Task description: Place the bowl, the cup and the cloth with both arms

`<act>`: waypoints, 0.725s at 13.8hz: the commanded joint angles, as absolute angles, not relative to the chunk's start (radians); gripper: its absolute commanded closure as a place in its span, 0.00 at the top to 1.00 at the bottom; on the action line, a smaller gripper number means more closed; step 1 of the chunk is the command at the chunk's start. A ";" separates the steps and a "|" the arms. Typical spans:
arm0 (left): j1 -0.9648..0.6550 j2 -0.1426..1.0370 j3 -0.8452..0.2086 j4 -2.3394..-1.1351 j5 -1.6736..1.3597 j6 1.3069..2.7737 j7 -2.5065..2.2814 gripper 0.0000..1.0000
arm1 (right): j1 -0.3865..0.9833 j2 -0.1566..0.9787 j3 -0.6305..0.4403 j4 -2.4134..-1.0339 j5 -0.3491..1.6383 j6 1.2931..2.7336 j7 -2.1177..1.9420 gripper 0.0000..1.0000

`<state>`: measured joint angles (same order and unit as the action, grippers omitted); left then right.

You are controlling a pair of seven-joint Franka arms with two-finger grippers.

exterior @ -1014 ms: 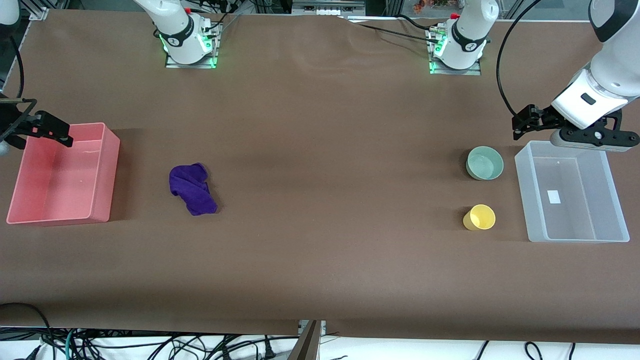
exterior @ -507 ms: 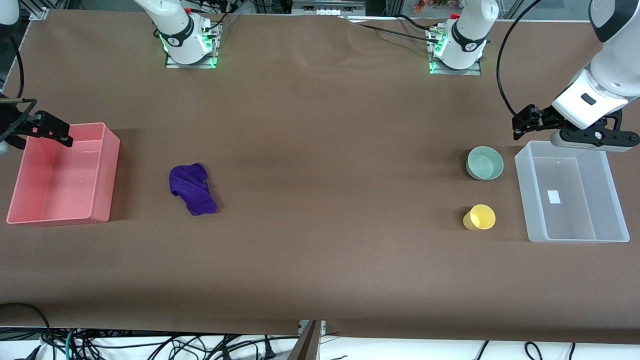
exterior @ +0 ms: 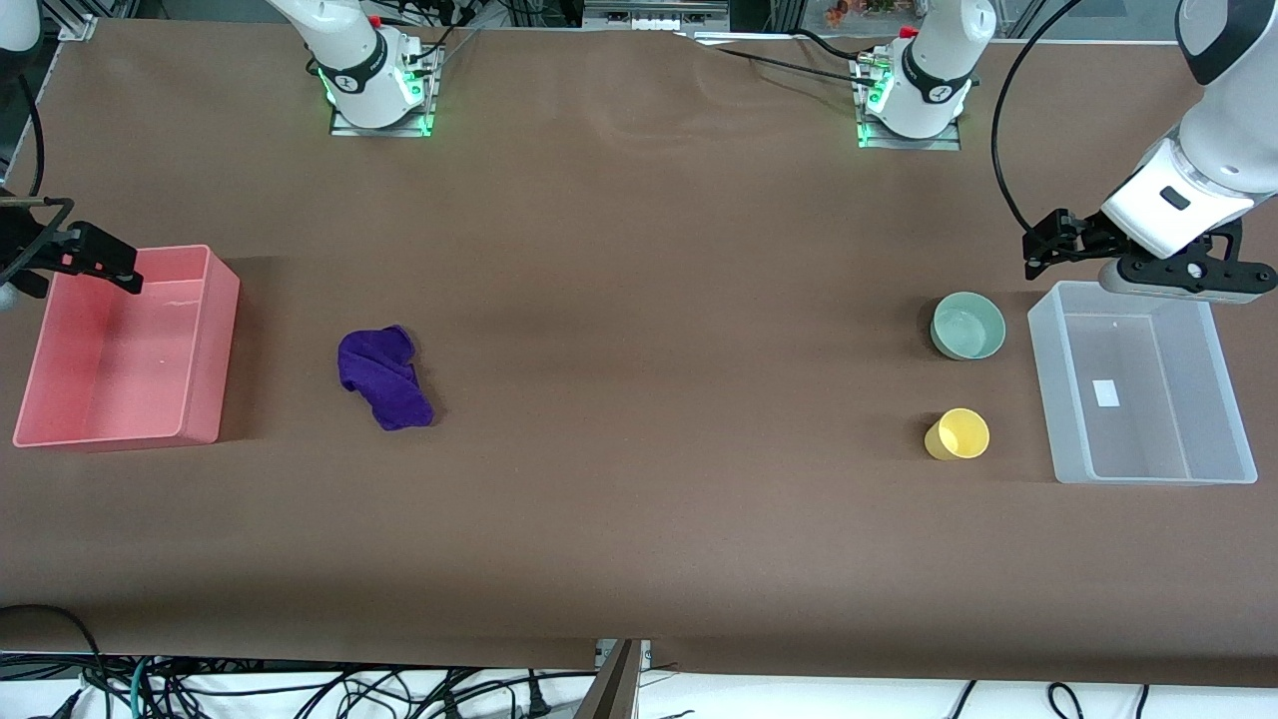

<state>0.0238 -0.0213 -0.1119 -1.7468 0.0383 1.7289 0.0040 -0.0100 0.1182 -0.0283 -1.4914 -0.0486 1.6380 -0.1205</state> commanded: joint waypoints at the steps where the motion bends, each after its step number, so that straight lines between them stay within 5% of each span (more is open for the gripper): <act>1: 0.034 -0.022 -0.120 -1.752 0.046 1.735 -0.006 1.00 | -0.009 0.115 -0.028 -1.489 -0.057 1.641 -0.112 1.00; 10: 0.109 0.170 -0.120 -1.756 0.060 1.736 0.090 1.00 | 0.052 0.114 -0.023 -1.502 -0.066 1.626 -0.115 1.00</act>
<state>0.0942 0.1246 -0.1094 -1.7583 0.0390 1.7299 0.0318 0.0416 0.1200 -0.0233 -1.4921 -0.0513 1.6355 -0.1201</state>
